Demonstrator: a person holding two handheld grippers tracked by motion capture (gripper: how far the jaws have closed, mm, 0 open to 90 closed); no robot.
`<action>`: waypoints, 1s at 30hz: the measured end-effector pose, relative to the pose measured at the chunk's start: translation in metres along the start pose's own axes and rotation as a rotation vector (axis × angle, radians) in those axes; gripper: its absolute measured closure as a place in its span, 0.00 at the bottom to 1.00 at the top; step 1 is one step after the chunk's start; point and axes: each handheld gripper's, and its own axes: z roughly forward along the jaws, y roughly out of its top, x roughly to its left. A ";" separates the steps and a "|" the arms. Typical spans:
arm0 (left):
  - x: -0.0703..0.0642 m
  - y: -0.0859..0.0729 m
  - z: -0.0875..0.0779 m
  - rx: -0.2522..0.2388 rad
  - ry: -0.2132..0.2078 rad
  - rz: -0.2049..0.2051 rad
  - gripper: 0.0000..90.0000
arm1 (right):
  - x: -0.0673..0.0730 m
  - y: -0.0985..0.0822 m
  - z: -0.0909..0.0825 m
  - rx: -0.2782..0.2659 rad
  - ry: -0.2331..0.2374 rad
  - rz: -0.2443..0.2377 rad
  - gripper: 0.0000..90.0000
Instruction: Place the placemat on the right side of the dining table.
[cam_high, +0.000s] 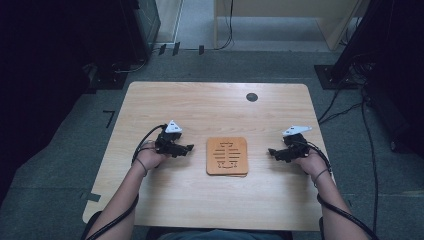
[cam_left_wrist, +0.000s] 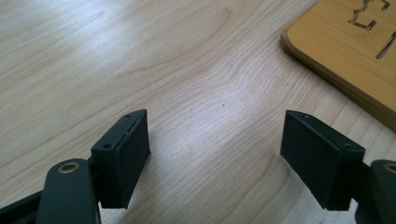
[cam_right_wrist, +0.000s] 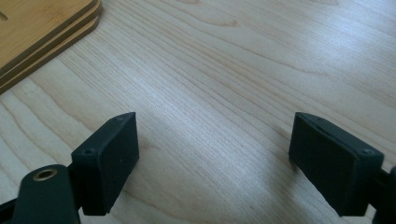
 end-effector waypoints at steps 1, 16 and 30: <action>0.000 0.000 0.000 -0.002 0.000 0.004 0.25 | 0.000 0.000 0.000 -0.004 -0.001 0.000 0.16; -0.001 -0.003 0.002 -0.010 0.001 0.043 0.20 | 0.002 -0.004 0.008 -0.092 -0.035 0.050 0.13; -0.006 -0.002 0.007 -0.025 0.020 0.021 0.11 | 0.004 0.004 0.016 -0.071 -0.051 0.062 0.03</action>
